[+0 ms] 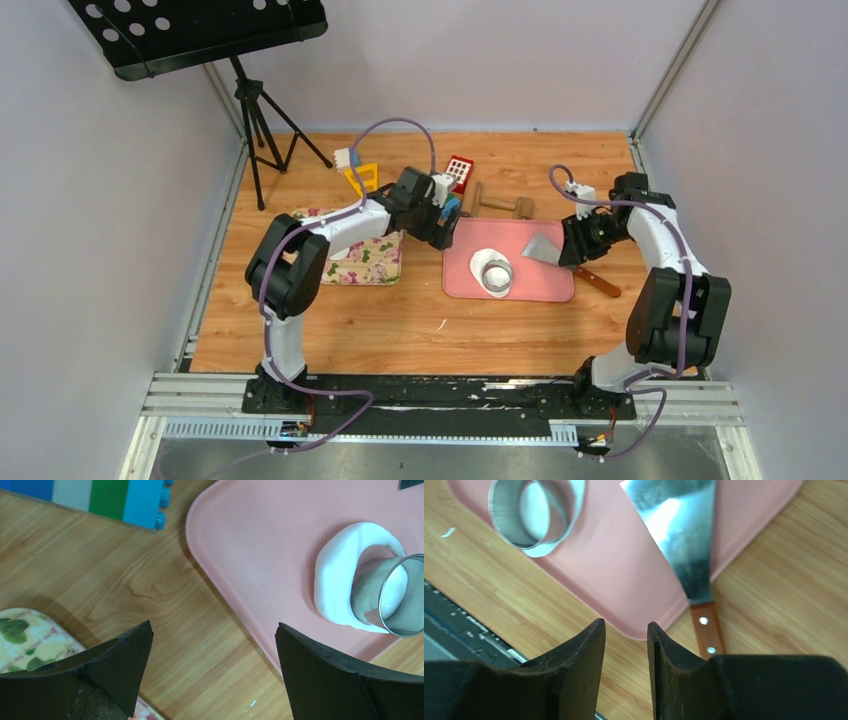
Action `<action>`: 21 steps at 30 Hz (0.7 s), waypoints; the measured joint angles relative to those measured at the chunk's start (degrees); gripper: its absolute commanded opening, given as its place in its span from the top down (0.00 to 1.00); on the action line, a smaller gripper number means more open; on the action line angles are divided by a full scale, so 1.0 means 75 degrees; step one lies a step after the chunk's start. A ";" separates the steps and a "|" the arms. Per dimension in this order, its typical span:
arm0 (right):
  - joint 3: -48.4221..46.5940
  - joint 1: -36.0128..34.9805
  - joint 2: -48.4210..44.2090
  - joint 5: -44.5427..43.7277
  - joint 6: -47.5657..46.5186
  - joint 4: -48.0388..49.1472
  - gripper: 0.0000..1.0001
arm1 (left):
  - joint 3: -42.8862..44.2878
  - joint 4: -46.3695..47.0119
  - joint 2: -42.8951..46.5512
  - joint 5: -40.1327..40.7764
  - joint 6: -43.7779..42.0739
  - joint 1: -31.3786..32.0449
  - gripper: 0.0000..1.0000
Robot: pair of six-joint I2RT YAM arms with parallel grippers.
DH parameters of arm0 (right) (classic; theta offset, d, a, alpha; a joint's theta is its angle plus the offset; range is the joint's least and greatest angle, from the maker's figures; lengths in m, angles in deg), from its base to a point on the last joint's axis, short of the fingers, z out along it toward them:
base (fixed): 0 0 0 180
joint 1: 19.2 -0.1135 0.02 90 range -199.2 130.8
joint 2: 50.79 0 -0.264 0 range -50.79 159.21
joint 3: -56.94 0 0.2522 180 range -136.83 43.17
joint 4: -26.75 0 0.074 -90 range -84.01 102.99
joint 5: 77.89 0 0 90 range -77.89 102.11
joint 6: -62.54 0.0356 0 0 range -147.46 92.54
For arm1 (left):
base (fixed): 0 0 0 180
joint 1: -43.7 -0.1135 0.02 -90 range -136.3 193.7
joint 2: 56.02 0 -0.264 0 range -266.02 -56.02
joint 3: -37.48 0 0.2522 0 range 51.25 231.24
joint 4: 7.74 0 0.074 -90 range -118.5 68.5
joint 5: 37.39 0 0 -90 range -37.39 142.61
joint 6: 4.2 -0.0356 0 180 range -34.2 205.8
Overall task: Roll out the dumpling wrappers from the dough
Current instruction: Move the work surface to the center of the board.
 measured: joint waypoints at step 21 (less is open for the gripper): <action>-0.2471 -0.0108 0.3754 -0.2031 0.1915 0.1510 0.93 | 0.0073 0.0047 -0.0353 0.0332 0.0370 0.0230 0.00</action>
